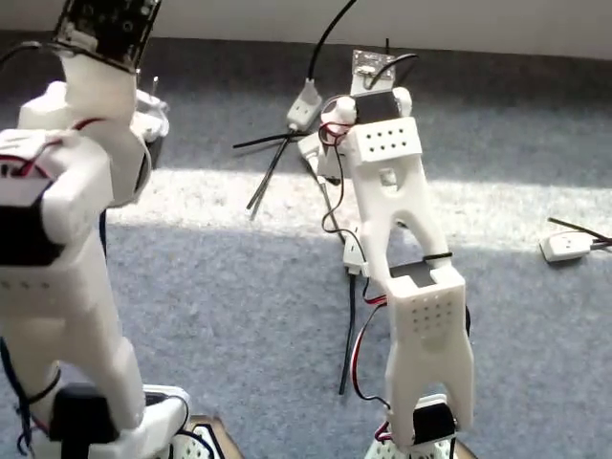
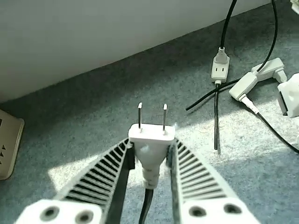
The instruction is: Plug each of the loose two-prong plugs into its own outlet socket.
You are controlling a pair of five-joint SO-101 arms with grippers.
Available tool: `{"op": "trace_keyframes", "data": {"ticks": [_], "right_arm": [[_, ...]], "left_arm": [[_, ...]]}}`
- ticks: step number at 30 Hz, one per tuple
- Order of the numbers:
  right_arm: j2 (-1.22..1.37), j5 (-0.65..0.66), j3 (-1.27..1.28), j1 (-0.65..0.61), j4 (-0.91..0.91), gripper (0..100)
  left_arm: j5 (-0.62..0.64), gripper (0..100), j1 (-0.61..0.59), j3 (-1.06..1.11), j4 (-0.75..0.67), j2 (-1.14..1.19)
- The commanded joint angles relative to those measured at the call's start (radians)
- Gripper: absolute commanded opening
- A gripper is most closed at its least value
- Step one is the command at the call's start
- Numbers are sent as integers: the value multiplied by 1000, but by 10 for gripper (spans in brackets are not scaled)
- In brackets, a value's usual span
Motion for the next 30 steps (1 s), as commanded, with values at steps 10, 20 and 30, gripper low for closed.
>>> {"op": "trace_keyframes", "data": {"ticks": [10, 20, 30], "right_arm": [[-18, 14, -4, -30, 38, 325], [79, 14, -19, -70, 38, 324], [-27, 14, -50, -113, 41, 324]], "left_arm": [[178, 6, 111, 1774, -1226, -1009], [514, 6, 208, 2319, -1919, -1241], [612, 6, 303, 2361, -1883, -1236]]}}
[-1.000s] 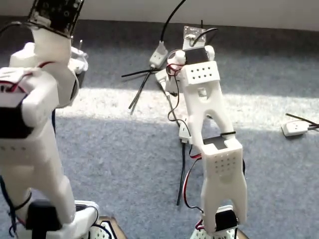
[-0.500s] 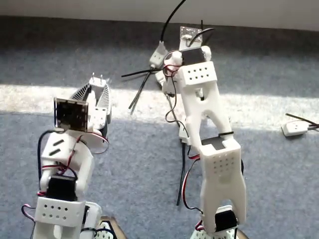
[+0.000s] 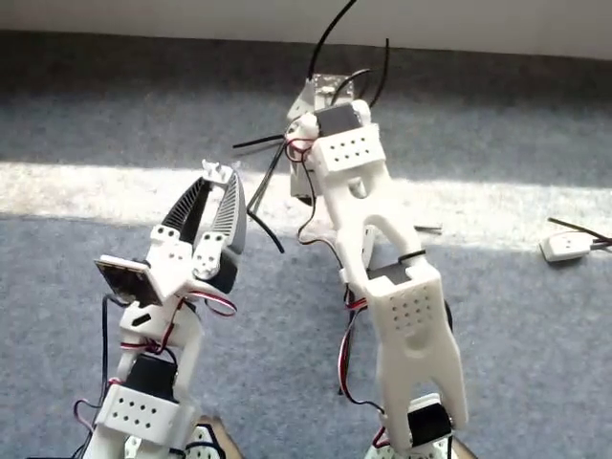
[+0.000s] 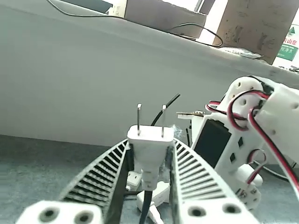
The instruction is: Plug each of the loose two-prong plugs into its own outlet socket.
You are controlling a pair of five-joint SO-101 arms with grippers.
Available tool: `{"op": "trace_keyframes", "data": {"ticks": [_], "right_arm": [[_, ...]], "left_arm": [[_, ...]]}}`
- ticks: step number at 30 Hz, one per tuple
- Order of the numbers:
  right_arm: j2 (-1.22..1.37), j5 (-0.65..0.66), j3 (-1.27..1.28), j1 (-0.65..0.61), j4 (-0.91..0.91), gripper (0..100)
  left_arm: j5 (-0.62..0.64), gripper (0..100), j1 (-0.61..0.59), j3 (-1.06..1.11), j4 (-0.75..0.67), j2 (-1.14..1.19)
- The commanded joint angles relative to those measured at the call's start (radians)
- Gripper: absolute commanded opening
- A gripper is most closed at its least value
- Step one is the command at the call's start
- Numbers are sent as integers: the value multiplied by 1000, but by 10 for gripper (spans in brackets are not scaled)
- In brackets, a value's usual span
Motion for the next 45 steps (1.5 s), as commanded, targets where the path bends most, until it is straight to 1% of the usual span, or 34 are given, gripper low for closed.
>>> {"op": "trace_keyframes", "data": {"ticks": [1, 3, 4, 6, 8, 13, 19, 23, 27, 28, 31, 33, 37, 43, 45], "right_arm": [[-119, 11, -48, -12, 41, 324], [-148, 11, -47, -12, 42, 310], [-162, 11, -47, -12, 42, 284], [-191, 11, -48, -12, 42, 209], [-216, 12, -48, -12, 41, 156], [-234, 12, -48, 24, 41, 152], [-255, 12, -87, 53, 39, 152], [-318, 11, -119, 54, 42, 149], [-430, 9, -93, 50, 42, 142], [-460, 9, -70, 50, 42, 121], [-564, 6, -15, 47, 42, 0], [-631, 6, 12, 28, 42, 28], [-773, 9, 124, -50, 42, 5], [-983, 11, 366, -298, 39, 5], [-1030, 11, 421, -360, 38, 5]], "left_arm": [[25, 6, 82, 19, 57, -4], [23, 7, 107, 19, 87, -4], [15, 7, 113, 19, 97, -4], [-34, 7, 125, 19, 101, -4], [-83, 7, 125, 19, 101, -4], [-109, 7, 125, 19, 137, -4], [-109, 7, 128, 19, 137, -4], [-109, 7, 182, 19, 147, -2], [-110, 7, 237, 19, 164, -2], [-110, 7, 242, 19, 164, -2], [-110, 7, 246, 19, 164, -2], [-110, 7, 246, 19, 164, -2], [-110, 7, 246, 19, 164, -2], [-110, 7, 246, 19, 164, -2], [-112, 9, 246, 19, 164, -2]]}}
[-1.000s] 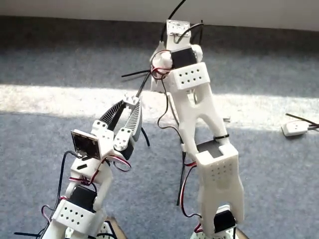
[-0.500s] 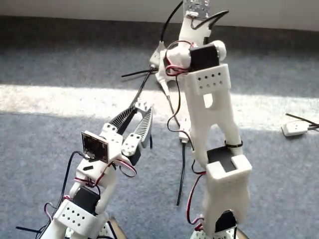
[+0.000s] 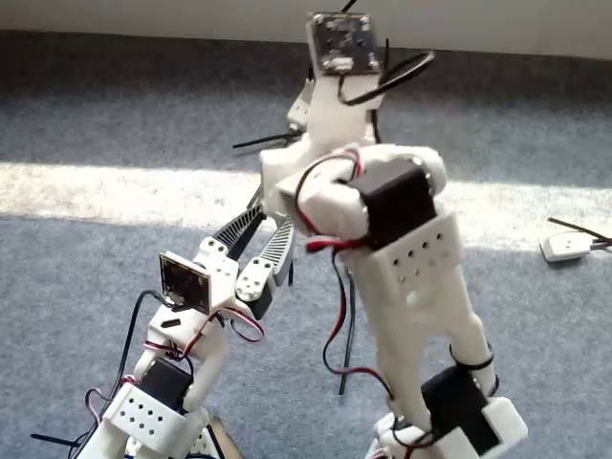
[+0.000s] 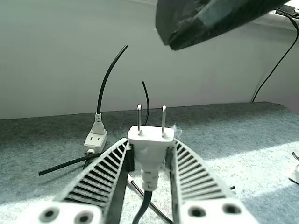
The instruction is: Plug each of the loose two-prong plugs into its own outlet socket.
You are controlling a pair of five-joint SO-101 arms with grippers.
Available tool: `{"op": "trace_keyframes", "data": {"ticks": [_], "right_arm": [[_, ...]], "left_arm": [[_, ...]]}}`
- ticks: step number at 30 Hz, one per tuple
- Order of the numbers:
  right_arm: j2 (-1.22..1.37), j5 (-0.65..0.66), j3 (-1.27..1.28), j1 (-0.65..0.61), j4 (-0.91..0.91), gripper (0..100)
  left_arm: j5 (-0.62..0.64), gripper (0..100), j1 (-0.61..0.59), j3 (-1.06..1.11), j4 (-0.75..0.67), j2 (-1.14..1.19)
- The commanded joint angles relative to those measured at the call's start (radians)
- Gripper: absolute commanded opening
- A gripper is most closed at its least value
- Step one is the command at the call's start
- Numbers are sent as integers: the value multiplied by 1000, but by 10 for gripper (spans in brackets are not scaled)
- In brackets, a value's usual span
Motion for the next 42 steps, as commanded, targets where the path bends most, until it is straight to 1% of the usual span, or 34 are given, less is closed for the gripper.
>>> {"op": "trace_keyframes", "data": {"ticks": [1, 3, 7, 11, 18, 23, 27, 29, 33, 38, 42], "right_arm": [[-114, 12, 73, -111, 35, 5], [-120, 21, 104, -134, 35, 5], [-64, 97, 136, -136, 35, 5], [54, 101, 133, -97, 35, 5], [209, 103, 84, 88, -38, 5], [236, 104, 88, 220, -143, 5], [237, 104, 94, 306, -243, 5], [239, 104, 96, 338, -282, 5], [274, 104, 94, 367, -302, 5], [349, 104, 84, 366, -297, 5], [294, 104, 84, 367, -291, 6]], "left_arm": [[-8, 9, 15, 19, 2, -2], [-8, 9, 15, 19, 2, -2], [-8, 7, 8, 19, -5, -13], [-2, 7, 8, 15, -6, -15], [2, 7, 8, -2, -6, -31], [2, 7, 8, 18, 6, -165], [2, 7, 15, 10, 140, -283], [2, 7, 15, 7, 153, -295], [2, 7, 15, 4, 153, -282], [2, 7, 15, 10, 155, -280], [2, 7, 15, 12, 161, -274]]}}
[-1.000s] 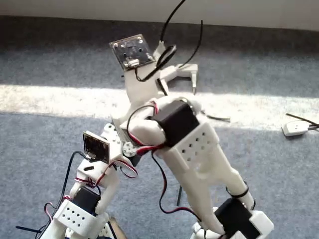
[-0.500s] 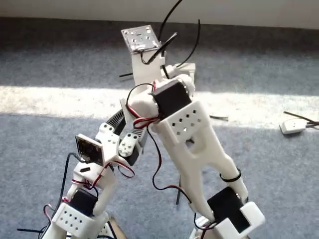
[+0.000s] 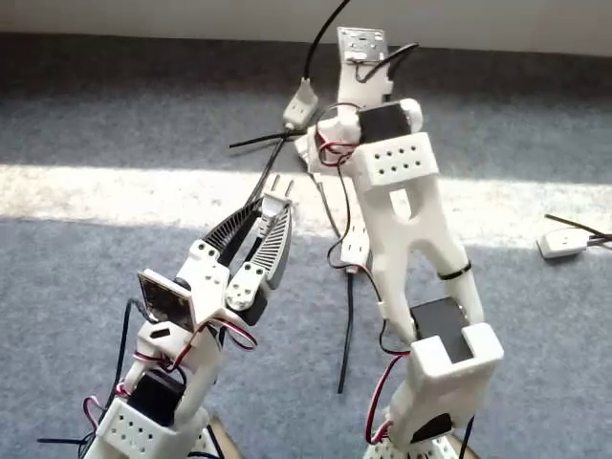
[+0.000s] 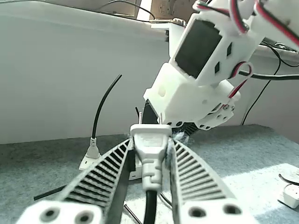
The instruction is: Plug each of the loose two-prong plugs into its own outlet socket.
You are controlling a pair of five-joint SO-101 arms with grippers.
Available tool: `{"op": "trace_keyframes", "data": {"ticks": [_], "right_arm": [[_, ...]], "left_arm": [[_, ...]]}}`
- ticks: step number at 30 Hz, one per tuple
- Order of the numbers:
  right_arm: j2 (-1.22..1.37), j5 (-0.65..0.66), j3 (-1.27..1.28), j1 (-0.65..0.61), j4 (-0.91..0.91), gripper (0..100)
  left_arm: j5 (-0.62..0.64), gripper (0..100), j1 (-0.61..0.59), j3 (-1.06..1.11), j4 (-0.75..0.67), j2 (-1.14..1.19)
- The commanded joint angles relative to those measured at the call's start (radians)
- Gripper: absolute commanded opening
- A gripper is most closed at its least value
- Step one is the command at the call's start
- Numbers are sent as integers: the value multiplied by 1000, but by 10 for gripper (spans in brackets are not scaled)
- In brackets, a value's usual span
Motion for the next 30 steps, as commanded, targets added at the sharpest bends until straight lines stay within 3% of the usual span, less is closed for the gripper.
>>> {"op": "trace_keyframes", "data": {"ticks": [1, 10, 14, 18, 24, 30], "right_arm": [[-99, 12, -41, 4, -1, 6], [-361, 11, -30, -38, 74, 6], [-412, 6, -30, -130, 122, 6], [-417, 9, -30, -213, 154, 6], [-406, 11, 16, -216, 145, 6], [-318, 11, 171, -216, 8, 6]], "left_arm": [[-2, 7, 12, 15, 6, -8], [-5, 7, 12, 15, 34, -7], [-8, 7, 35, 15, 37, -7], [-8, 7, 38, 15, 41, -7], [-8, 7, 33, 15, 40, -8], [-8, 7, 30, 15, 37, -12]]}}
